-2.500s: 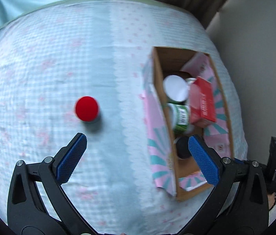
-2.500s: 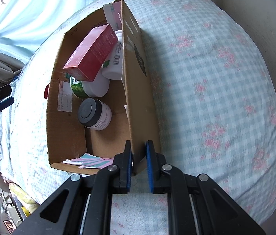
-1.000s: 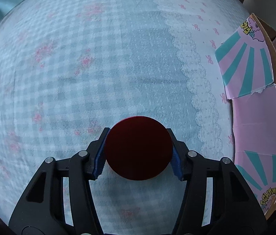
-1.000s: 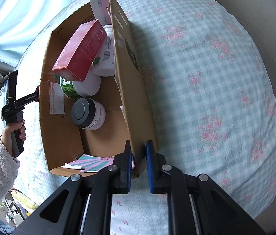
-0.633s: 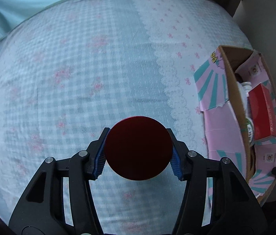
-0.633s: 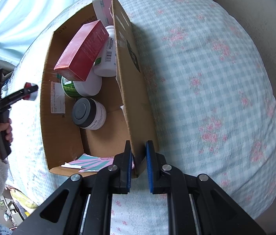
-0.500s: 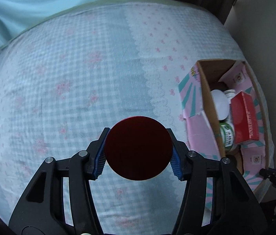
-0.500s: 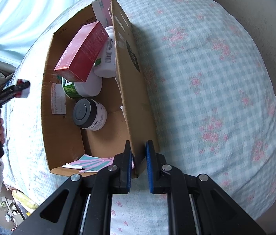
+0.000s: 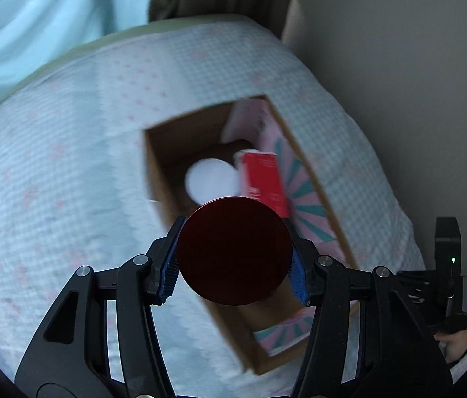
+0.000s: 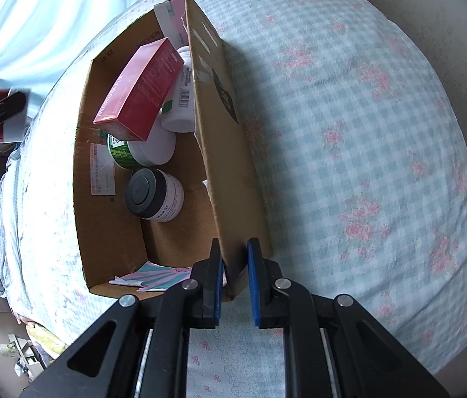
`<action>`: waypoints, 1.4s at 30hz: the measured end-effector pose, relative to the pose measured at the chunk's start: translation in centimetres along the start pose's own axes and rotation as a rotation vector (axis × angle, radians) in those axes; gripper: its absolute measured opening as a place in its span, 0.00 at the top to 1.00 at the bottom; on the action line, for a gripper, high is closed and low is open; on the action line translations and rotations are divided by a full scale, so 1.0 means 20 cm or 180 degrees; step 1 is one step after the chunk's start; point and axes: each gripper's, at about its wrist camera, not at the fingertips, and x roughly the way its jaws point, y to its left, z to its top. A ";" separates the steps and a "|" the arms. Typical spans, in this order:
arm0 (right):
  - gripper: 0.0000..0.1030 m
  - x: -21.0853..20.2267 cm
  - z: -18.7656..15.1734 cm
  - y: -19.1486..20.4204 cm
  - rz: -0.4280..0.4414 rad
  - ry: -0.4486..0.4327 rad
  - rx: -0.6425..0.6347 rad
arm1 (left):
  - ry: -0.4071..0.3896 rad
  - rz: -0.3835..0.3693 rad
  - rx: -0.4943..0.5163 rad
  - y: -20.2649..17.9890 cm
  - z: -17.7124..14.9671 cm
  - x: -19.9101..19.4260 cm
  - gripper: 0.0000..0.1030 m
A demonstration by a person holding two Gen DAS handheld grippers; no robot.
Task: Organize rigid objects
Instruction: 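Carry the red-lidded tin into the cardboard box and open the left tool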
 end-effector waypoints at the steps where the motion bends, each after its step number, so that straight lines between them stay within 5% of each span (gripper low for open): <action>1: 0.88 0.00 0.00 0.00 0.0003 0.0001 -0.0011 | 0.0035 -0.0034 0.0031 -0.04 -0.01 0.03 0.51; 10: 0.87 0.00 0.00 -0.01 0.0061 -0.0014 0.0058 | 0.0419 -0.0221 0.0232 -0.27 -0.14 0.32 0.51; 25: 0.87 0.00 0.00 -0.03 0.0113 -0.0010 0.0015 | 0.0802 -0.0257 0.0335 -0.36 -0.24 0.58 0.50; 26: 0.87 0.00 0.00 -0.03 0.0119 -0.0010 0.0018 | 0.0850 -0.0253 0.0293 -0.35 -0.24 0.59 0.47; 28: 0.87 0.00 0.00 -0.03 0.0117 -0.0009 0.0007 | 0.0853 -0.0305 0.0227 -0.33 -0.25 0.58 0.02; 42: 0.87 0.00 -0.01 -0.02 0.0112 -0.0032 0.0004 | 0.0643 -0.0210 0.0109 -0.18 -0.24 0.46 0.00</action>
